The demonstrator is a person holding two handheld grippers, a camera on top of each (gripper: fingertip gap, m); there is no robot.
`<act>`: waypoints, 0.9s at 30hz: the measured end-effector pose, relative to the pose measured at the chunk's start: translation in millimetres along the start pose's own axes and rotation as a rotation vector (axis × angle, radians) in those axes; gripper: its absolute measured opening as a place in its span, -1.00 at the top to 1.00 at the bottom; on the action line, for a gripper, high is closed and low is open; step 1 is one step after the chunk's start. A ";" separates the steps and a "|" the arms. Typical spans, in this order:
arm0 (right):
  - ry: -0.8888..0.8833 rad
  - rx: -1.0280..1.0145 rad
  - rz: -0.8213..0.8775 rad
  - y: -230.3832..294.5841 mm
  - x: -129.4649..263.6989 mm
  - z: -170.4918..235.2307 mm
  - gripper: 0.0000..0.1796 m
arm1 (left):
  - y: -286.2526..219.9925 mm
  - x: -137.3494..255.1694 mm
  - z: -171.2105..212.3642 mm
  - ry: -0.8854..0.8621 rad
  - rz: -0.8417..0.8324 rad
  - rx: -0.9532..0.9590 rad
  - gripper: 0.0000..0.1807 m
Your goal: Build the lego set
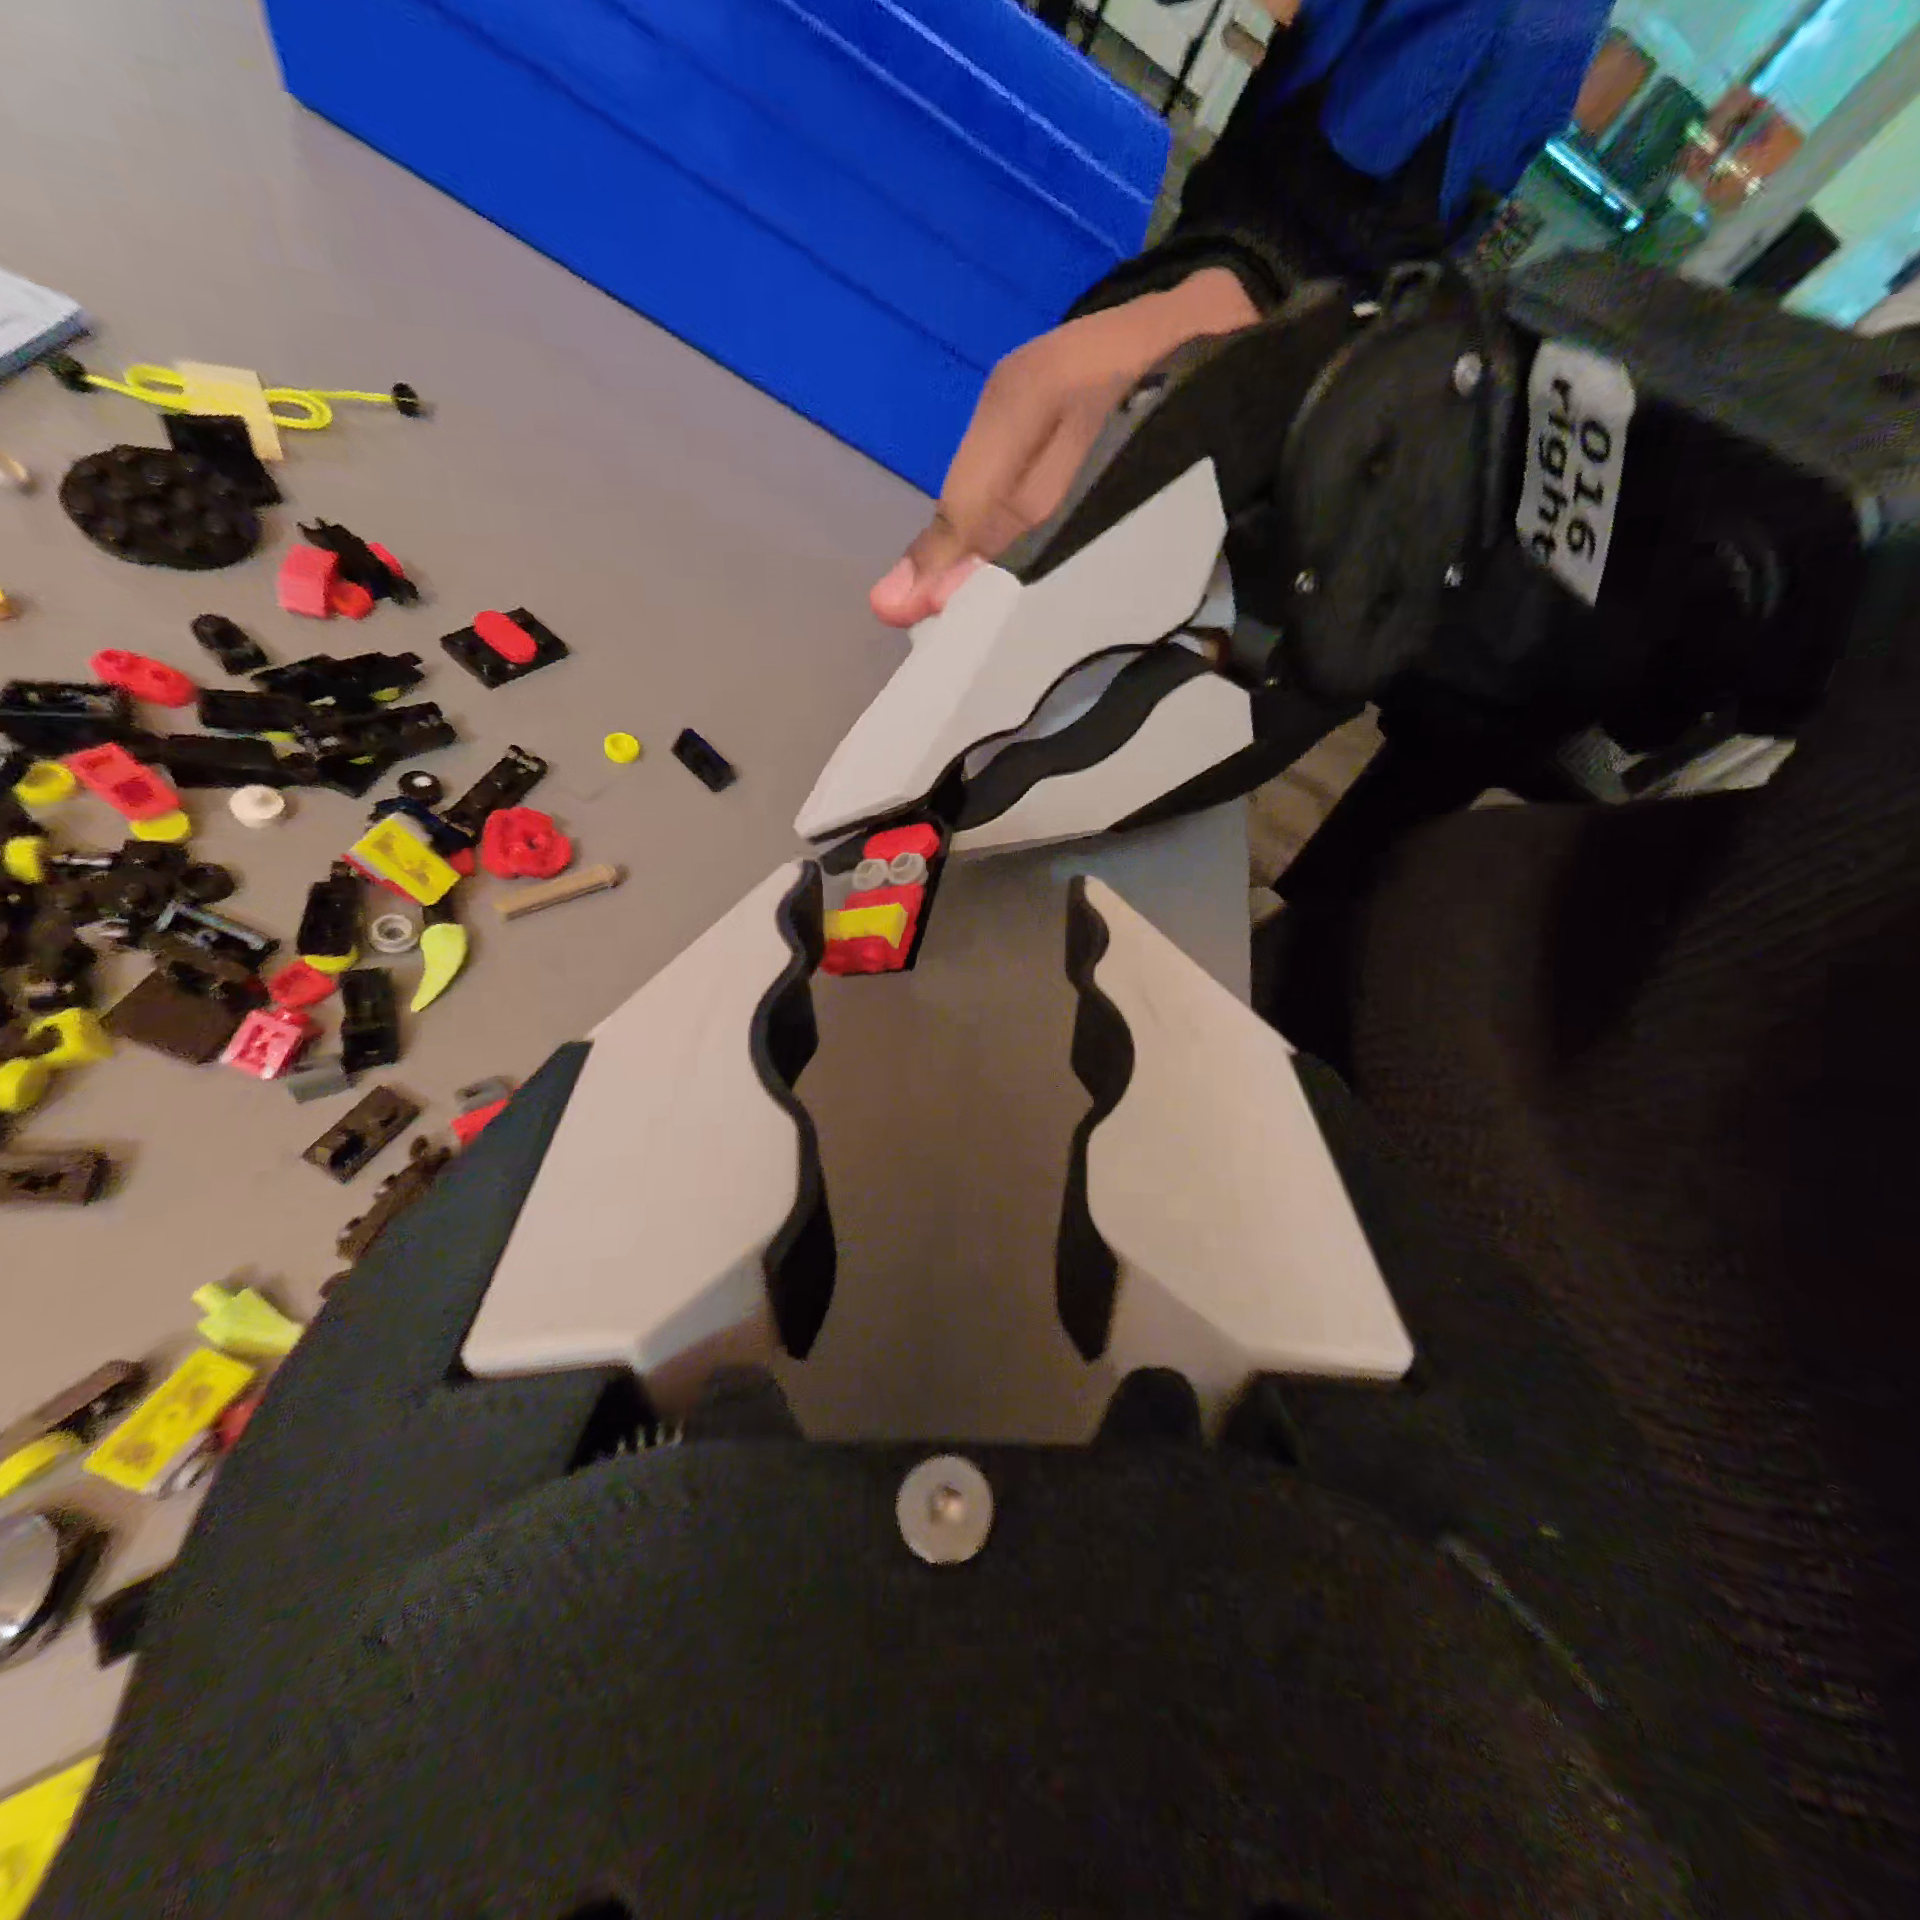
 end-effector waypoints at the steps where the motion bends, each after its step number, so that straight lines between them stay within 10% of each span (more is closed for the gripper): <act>1: 0.015 0.022 0.015 -0.3 -0.6 2.6 0.93 | 2.7 1.0 -0.4 -0.006 -0.018 -0.003 0.47; 20: -0.076 0.142 0.159 -7.5 6.5 -8.2 0.93 | 6.1 -0.5 2.9 0.014 0.077 0.150 0.82; 27: -0.196 -0.286 0.182 -35.5 15.4 3.0 0.43 | 23.2 10.2 -3.3 -0.032 -0.089 0.025 0.84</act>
Point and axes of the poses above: each gripper's, where its closed fingertips meet, x back along the fingers, z out of its underside, y = z × x across the jaws, the point moved 4 cm from there along x, back along the fingers, and after that the axes turned 5 degrees about -z, right-handed, at the moved point
